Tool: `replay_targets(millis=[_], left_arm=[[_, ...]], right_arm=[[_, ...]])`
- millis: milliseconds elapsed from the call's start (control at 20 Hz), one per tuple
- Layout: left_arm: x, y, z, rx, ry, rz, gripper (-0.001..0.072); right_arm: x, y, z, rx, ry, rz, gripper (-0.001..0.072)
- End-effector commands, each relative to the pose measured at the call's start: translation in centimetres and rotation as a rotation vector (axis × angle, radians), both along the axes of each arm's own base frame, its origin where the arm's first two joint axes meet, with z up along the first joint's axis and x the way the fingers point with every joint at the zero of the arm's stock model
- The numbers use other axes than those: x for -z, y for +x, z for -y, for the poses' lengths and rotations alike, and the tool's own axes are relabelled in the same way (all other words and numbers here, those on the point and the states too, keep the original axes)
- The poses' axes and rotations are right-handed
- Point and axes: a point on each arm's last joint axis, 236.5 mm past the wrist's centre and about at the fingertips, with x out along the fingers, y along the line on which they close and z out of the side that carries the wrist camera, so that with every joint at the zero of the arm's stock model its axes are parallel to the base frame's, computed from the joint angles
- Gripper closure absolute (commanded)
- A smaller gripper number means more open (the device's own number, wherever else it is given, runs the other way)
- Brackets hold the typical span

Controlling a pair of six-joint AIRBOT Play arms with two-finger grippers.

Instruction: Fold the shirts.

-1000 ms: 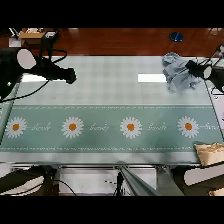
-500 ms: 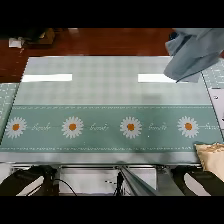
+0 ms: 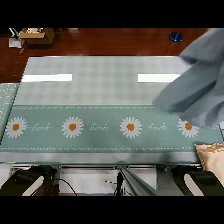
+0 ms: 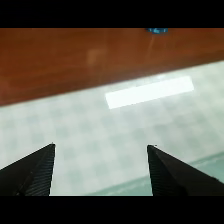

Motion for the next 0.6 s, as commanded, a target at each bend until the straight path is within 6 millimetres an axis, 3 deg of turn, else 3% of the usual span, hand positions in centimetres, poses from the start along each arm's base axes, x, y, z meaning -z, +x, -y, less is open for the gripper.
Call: replay_targets(millis=[0,100,200,400,500,550], left_arm=[[2.3,-1.6,-0.3,0.007,0.032,-0.097,0.0028],[2.9,-1.4,-0.3,0.008,0.036,-0.114,0.0028],[3.6,-1.3,-0.2,0.008,0.042,-0.136,0.0028],[4.9,-1.0,-0.2,0.008,0.049,-0.169,0.0028],[5.6,-0.8,-0.1,0.009,0.054,-0.187,0.0028],[6.0,-0.8,-0.1,0.009,0.057,-0.200,0.0028]], right_arm=[[5.0,-0.4,-7.9,-0.328,0.117,-0.240,0.0682],[8.0,0.8,-11.5,-0.444,0.131,-0.352,0.0682],[12.2,1.5,-16.5,-0.561,0.070,-0.467,0.0682],[23.0,0.0,-28.2,-0.763,-0.105,-0.688,0.0681],[28.1,-0.7,-32.5,-0.798,-0.145,-0.763,0.0678],[30.5,-0.8,-34.0,-0.803,-0.151,-0.795,0.0594]])
